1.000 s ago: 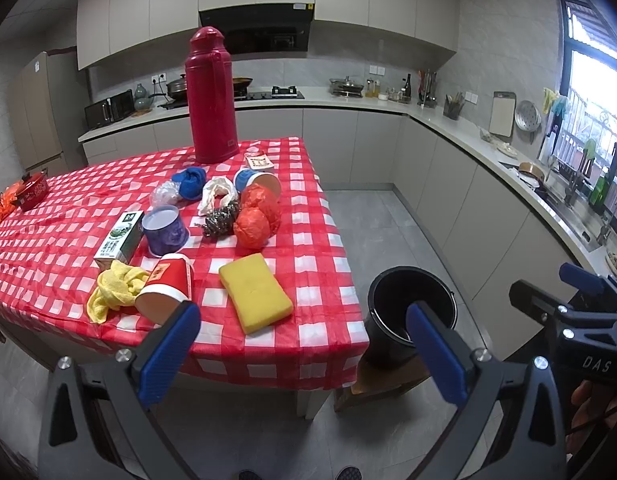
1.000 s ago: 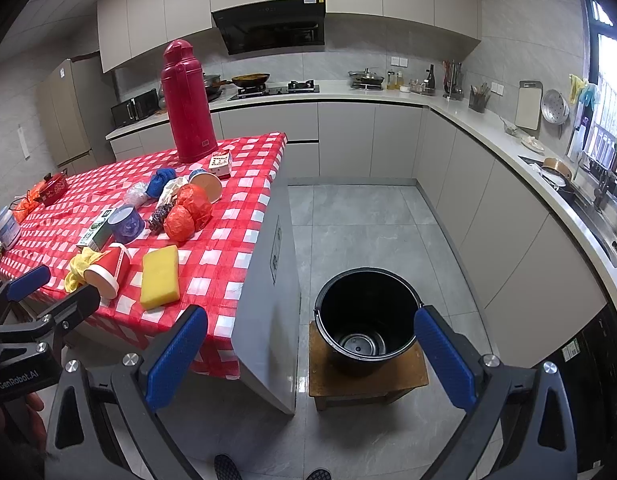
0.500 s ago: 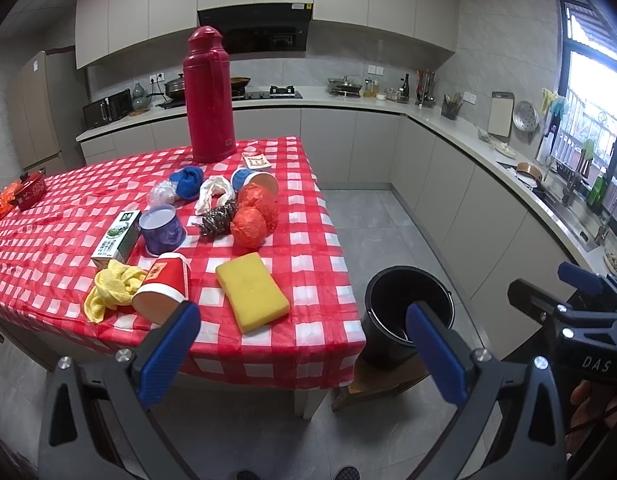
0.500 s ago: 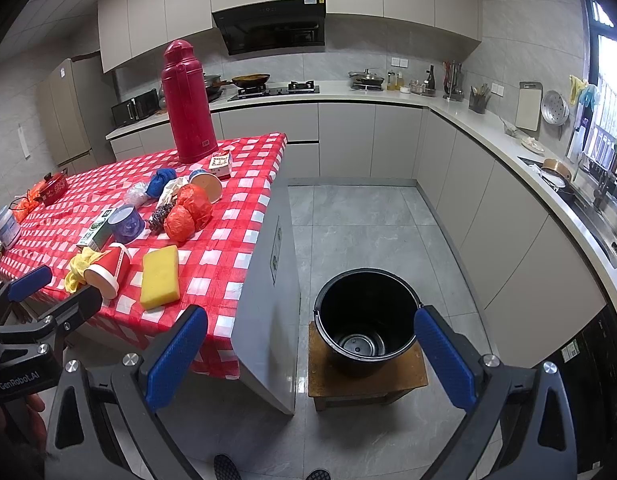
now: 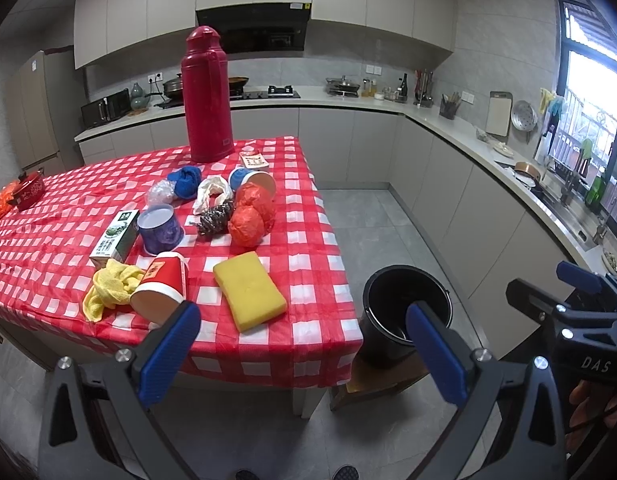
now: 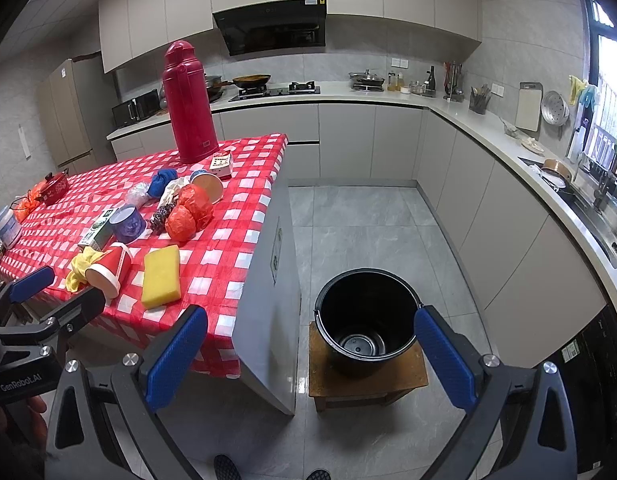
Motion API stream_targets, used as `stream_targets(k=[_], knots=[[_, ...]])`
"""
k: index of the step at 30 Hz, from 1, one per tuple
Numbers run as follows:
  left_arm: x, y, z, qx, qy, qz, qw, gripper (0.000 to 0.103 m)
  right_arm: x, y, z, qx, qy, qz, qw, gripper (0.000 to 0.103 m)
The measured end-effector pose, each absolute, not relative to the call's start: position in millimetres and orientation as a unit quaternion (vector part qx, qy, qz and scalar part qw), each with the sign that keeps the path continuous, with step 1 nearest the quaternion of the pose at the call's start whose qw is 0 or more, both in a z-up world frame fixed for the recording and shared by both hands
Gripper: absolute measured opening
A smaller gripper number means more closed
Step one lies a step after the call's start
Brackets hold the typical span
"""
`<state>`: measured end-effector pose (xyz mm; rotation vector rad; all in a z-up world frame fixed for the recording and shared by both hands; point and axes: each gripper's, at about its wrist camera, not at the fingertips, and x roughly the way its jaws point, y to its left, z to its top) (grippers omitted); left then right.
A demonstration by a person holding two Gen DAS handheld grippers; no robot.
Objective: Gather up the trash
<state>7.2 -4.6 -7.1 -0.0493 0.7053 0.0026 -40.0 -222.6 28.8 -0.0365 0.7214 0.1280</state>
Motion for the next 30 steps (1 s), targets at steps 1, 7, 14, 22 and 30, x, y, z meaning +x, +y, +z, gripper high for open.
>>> stream_targets(k=[1,7,14,22,30], knots=[[7.0,-5.6,-7.9,-0.025,0.345,0.002,0.938,0.103,-39.2,-222.6,29.1,-0.018,0.353,0.062,0.934,0.103],[5.9,-8.4,-7.8,-0.023,0.345,0.001,0.938,0.103,-39.8,-221.7,29.3,-0.016,0.351,0.061,0.934,0.103],[6.1,-7.6,-7.2,-0.024,0.346,0.002,0.938,0.103,-40.1,-221.9,28.9,-0.016,0.351,0.061,0.934,0.103],[5.7,-8.9,-7.7,-0.023,0.346,0.002,0.938,0.103,-40.5,-221.3,28.6,-0.016,0.351,0.062,0.934,0.103],[6.5,-9.1,-7.6,-0.025,0.347,0.0,0.938,0.103,-40.3,-220.7,28.4,-0.016,0.352,0.062,0.934,0.103]])
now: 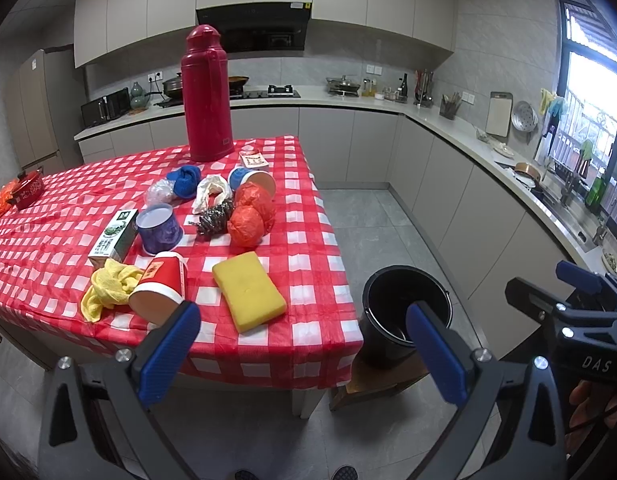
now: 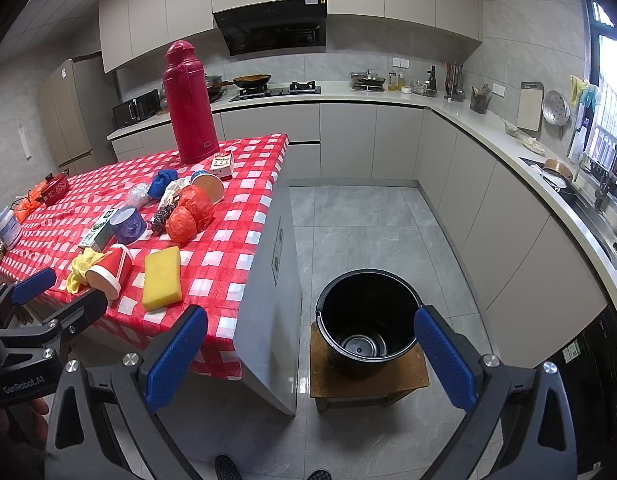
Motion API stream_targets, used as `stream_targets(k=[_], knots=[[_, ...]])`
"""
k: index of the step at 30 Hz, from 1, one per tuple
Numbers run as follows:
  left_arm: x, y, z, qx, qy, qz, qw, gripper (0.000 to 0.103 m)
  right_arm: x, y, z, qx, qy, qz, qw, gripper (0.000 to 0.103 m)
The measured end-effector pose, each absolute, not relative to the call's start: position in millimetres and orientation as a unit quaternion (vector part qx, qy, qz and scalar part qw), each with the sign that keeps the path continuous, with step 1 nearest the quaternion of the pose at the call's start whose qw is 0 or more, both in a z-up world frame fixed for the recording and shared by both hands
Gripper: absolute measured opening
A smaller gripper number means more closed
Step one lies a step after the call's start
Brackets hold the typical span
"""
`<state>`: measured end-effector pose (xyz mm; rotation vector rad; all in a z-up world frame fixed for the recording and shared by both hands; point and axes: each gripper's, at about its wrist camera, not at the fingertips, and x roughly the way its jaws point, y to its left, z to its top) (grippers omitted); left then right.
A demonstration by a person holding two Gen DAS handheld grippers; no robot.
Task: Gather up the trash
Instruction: 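Grasp the red paper cup with the left tool while the right tool grasps the yellow sponge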
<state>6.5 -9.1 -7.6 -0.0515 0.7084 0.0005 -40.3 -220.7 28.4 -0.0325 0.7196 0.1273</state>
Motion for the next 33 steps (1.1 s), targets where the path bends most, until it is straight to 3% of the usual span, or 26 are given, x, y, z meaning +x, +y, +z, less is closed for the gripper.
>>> stream_targets(k=[11,28,33], knots=[[0.7,6.3,-10.3,-0.051,0.348,0.009,0.936,0.103,-39.1,-206.1,21.6,-0.012,0.356,0.13,0.925,0.103],[-21.0,131.9,-36.7,-0.127,0.363,0.106,0.917,0.103,-15.3,-109.4,-9.1,-0.055,0.38,0.213,0.898,0.103],[-19.7,156.8,-51.7,-0.123,0.369,0.113,0.915,0.103,-10.1,-71.7,-22.2,-0.074,0.386,0.23,0.89,0.094]])
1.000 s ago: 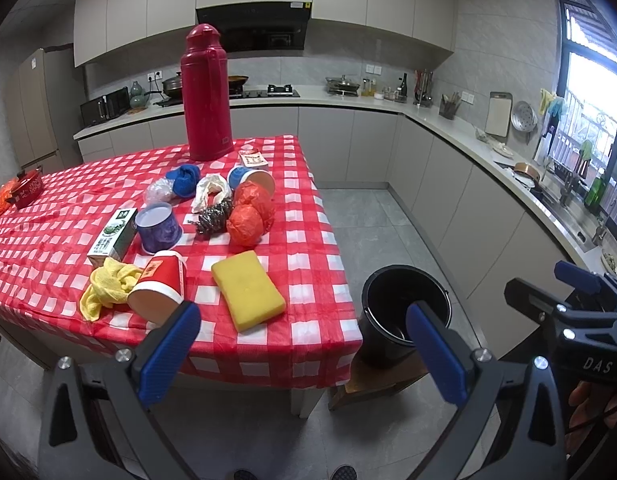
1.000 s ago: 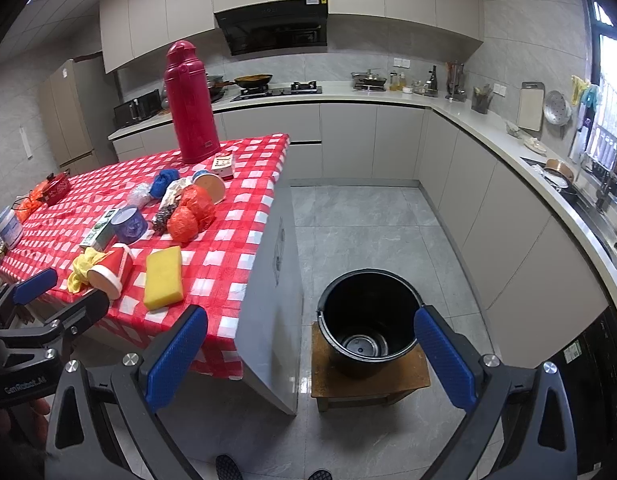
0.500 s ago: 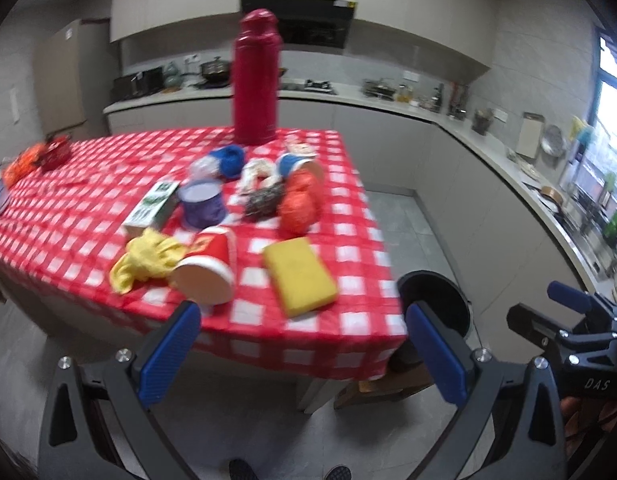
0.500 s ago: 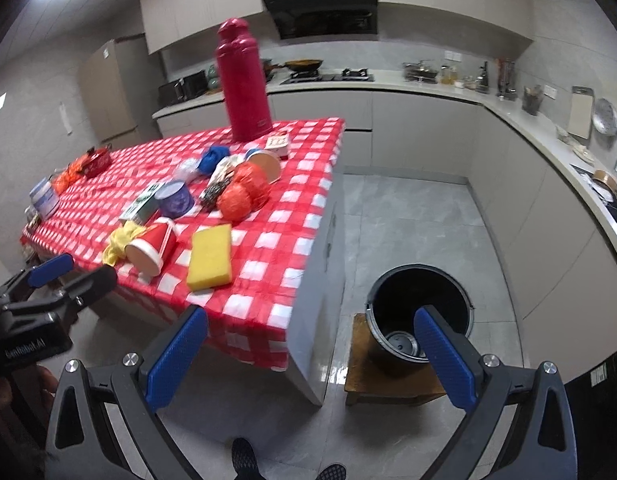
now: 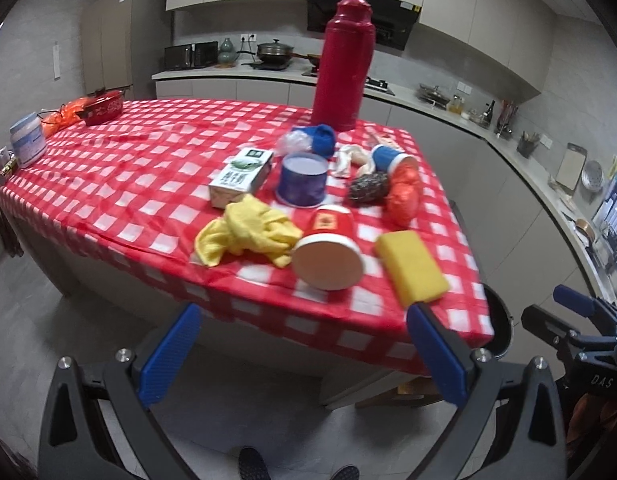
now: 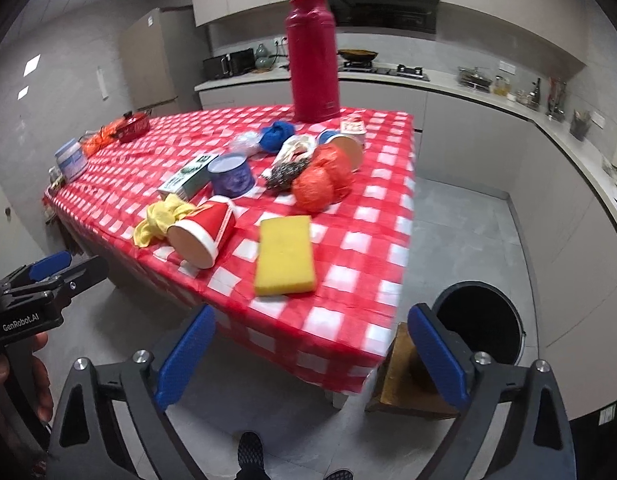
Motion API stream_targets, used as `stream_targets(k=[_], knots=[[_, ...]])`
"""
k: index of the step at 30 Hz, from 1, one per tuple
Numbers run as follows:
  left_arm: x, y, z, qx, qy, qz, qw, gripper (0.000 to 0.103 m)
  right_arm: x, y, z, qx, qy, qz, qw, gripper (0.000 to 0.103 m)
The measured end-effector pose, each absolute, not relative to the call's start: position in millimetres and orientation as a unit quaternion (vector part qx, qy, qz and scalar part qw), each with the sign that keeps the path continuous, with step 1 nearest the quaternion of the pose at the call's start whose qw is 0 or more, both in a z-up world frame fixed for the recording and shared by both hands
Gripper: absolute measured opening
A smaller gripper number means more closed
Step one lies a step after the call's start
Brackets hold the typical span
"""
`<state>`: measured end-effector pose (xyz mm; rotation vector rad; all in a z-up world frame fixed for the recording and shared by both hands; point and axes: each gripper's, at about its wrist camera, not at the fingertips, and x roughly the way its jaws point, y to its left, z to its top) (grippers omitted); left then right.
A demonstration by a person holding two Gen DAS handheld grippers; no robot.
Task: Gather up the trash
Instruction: 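Grasp the red paper cup with the left tool while the right tool grasps the yellow sponge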
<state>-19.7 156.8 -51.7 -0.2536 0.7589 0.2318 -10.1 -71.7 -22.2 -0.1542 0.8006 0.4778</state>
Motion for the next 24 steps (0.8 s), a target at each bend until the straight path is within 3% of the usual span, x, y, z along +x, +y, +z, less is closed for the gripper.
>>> stream_targets(k=[6,9,18,21,24], knots=[[-8.5,174.4,-66.6,-0.115,0.379,0.095,0.913,0.1,1.4,-46.3,-31.2,-0.075,0.389,0.236,0.887,0.089],[0.2,177.9,-75.1,-0.104,0.385,0.088,0.913,0.092,10.1,-35.8,-37.8,-0.077,0.394,0.235,0.885,0.082],[27.0,190.8,-92.0,-0.108,0.388,0.054,0.914,0.074,35.4,-15.4,-65.9,-0.072,0.415,0.224,0.879,0.076],[39.8,189.7,-101.7,-0.107,0.392,0.039,0.913,0.063,46.1,-10.7,-78.9,-0.072,0.424,0.221,0.875,0.067],[51.8,189.0,-112.5,-0.104,0.396,0.03,0.912,0.058,56.6,-6.3,-90.9,-0.071,0.432,0.222,0.871,0.065]])
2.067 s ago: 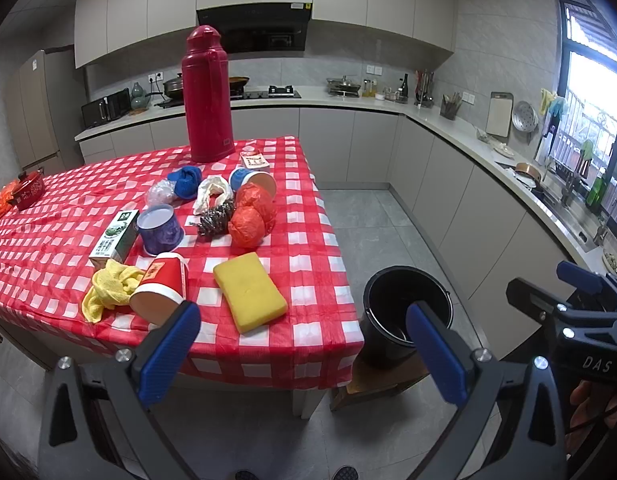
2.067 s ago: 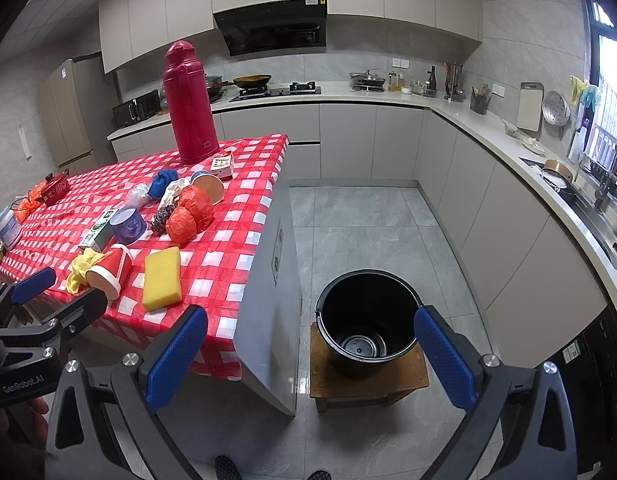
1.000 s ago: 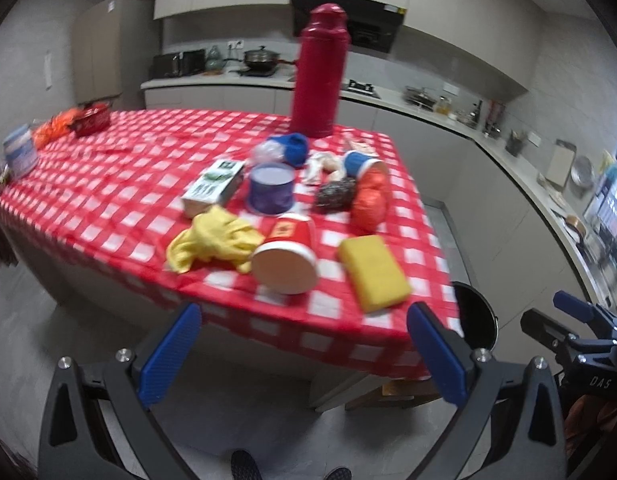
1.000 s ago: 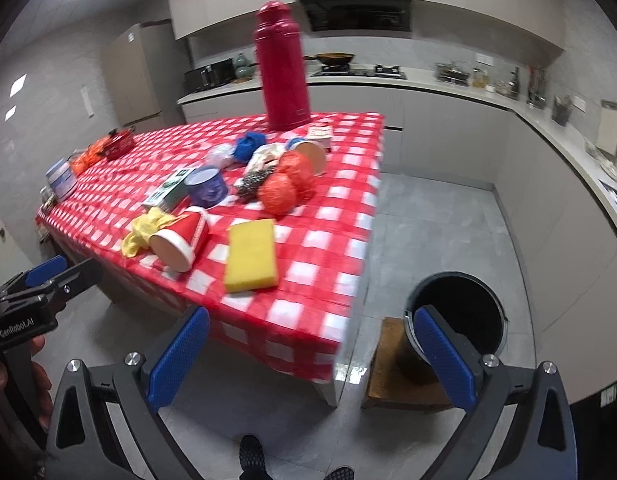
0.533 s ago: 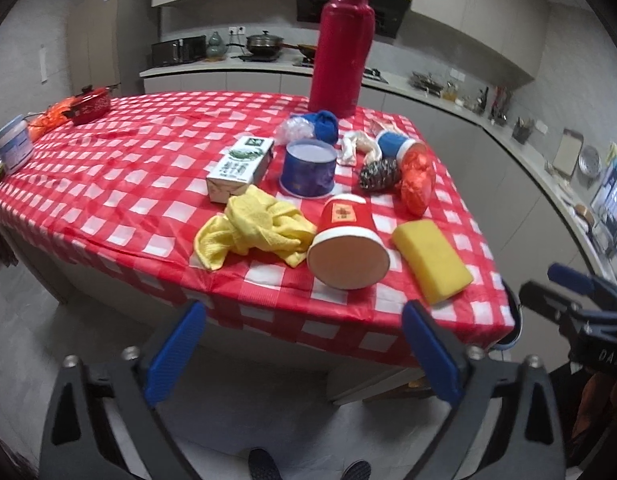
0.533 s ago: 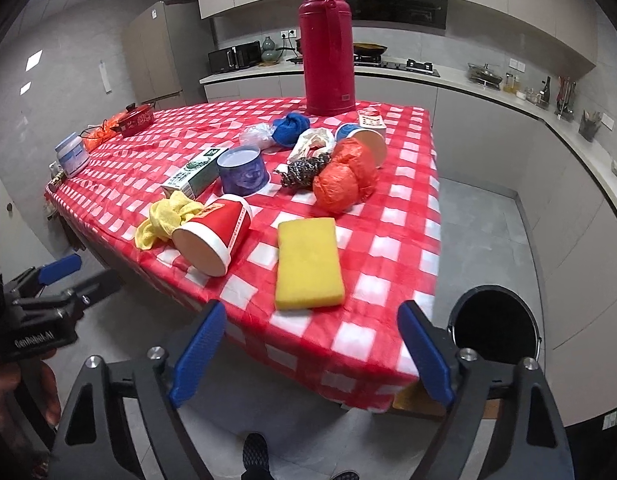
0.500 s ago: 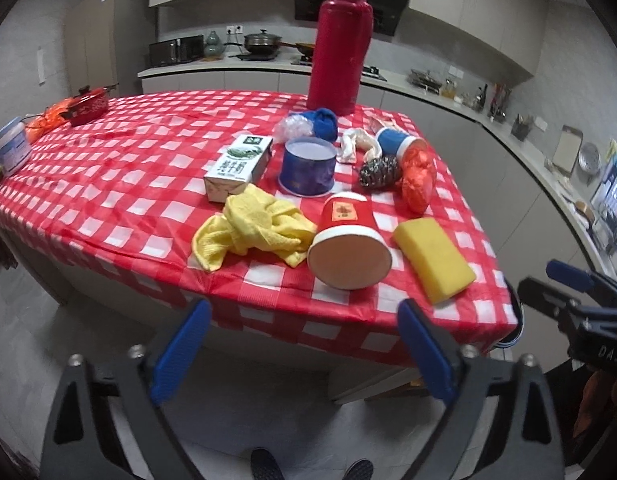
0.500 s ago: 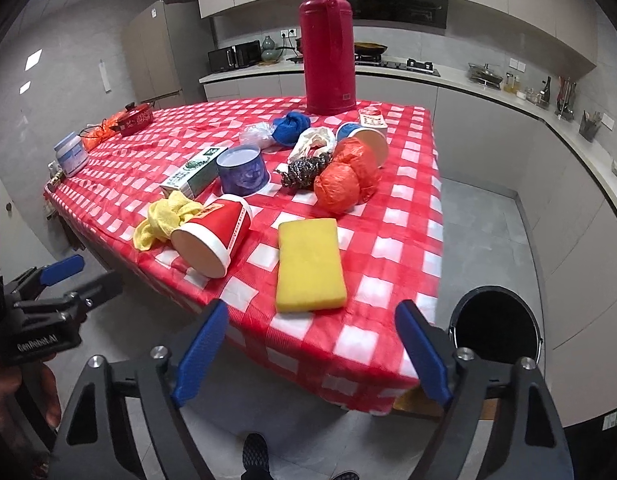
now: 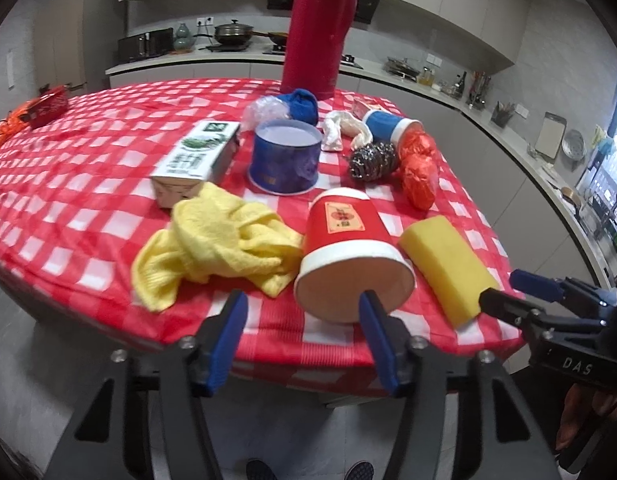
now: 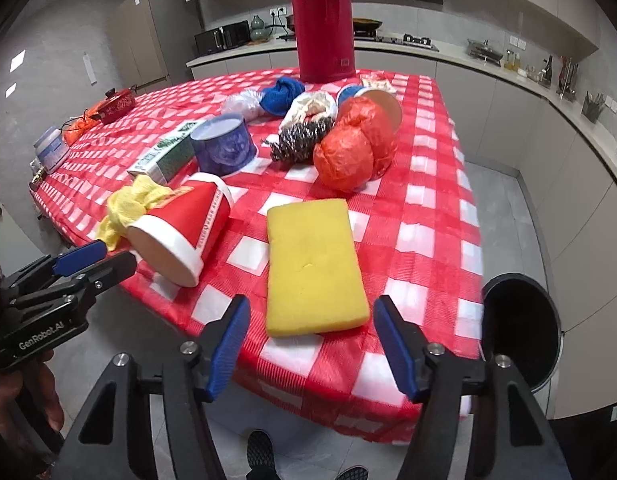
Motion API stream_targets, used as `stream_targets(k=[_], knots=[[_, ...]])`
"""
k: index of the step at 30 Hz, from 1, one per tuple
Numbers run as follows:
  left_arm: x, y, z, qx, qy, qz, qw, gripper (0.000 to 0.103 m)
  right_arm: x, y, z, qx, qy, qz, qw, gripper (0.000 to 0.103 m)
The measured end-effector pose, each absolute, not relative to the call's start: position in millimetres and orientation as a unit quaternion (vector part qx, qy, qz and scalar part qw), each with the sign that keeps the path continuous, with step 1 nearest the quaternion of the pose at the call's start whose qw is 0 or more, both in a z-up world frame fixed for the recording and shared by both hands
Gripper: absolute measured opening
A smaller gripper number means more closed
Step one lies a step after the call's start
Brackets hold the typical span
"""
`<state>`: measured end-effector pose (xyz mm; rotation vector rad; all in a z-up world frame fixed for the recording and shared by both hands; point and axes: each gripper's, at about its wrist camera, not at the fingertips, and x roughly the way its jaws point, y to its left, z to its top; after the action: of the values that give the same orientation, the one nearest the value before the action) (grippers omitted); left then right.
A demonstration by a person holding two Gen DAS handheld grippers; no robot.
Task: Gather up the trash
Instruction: 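Grasp the red paper cup with the left tool while the right tool grasps the yellow sponge, then carry the red cup and yellow sponge over the black bin with both tools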
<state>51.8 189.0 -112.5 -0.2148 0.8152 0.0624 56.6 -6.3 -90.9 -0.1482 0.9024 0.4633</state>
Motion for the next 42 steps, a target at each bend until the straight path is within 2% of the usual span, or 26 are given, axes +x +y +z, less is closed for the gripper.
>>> stream_targets(k=[6,8,11,12,13,16,24,42], knots=[[63.7,187.6,-131.4,-0.107,0.403,0.025,0.908,0.048,69.8,-0.6,-110.2,-0.073,0.436,0.211,0.872,0.066],[66.5,186.8,-134.2,-0.108,0.403,0.024,0.909,0.042,75.7,-1.0,-116.3,-0.066,0.44,0.21,0.87,0.066],[69.5,185.8,-134.9,-0.109,0.398,0.021,0.911,0.027,83.3,-0.4,-120.6,-0.061,0.441,0.206,0.871,0.065],[70.3,186.0,-135.2,-0.112,0.397,0.017,0.911,0.025,85.1,0.4,-121.1,-0.063,0.44,0.206,0.872,0.062],[70.9,186.4,-135.7,-0.115,0.396,0.016,0.911,0.016,86.7,1.6,-120.9,-0.064,0.437,0.207,0.873,0.061],[71.6,187.7,-132.8,-0.122,0.383,0.018,0.916,0.01,90.3,3.3,-119.5,-0.064,0.435,0.212,0.873,0.053],[69.5,193.2,-117.2,-0.126,0.36,0.027,0.924,0.006,86.0,-4.9,-106.0,-0.059,0.421,0.219,0.878,0.049],[66.1,168.6,-96.7,-0.128,0.338,0.01,0.932,0.003,67.3,-42.1,-80.9,-0.039,0.4,0.21,0.891,0.048]])
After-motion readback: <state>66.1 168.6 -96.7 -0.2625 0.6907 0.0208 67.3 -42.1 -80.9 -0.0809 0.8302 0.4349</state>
